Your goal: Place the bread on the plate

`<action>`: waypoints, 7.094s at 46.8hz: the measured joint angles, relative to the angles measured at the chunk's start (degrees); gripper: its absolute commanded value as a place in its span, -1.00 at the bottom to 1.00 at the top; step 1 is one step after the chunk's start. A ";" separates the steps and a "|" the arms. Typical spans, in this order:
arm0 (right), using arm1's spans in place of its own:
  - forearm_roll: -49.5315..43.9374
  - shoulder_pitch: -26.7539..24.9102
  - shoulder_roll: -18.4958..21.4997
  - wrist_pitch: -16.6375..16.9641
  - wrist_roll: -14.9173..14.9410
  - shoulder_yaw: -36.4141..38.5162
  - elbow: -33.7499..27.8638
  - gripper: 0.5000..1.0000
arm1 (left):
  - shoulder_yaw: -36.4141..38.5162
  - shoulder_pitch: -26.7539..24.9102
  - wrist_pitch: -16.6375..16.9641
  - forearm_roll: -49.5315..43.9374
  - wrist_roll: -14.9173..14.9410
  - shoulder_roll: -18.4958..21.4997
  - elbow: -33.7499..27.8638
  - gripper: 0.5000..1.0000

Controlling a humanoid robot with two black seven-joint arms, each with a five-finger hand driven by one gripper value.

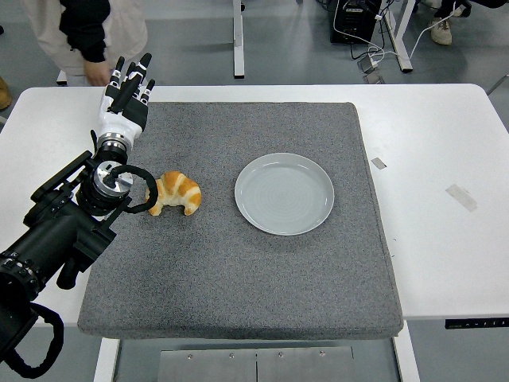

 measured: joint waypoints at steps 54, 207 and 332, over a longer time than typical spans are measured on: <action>0.00 -0.02 0.00 0.00 0.00 0.03 0.08 1.00 | 12.78 -4.48 -9.74 17.99 -4.12 8.10 -0.65 0.97; 0.00 -0.04 0.00 0.00 0.00 0.08 0.00 1.00 | 58.97 -17.65 -2.85 85.37 -11.88 23.64 -12.41 -0.38; 0.00 -0.01 0.00 0.00 0.01 0.08 0.08 1.00 | 65.65 -36.46 -7.82 73.67 -11.88 4.73 -11.08 -0.55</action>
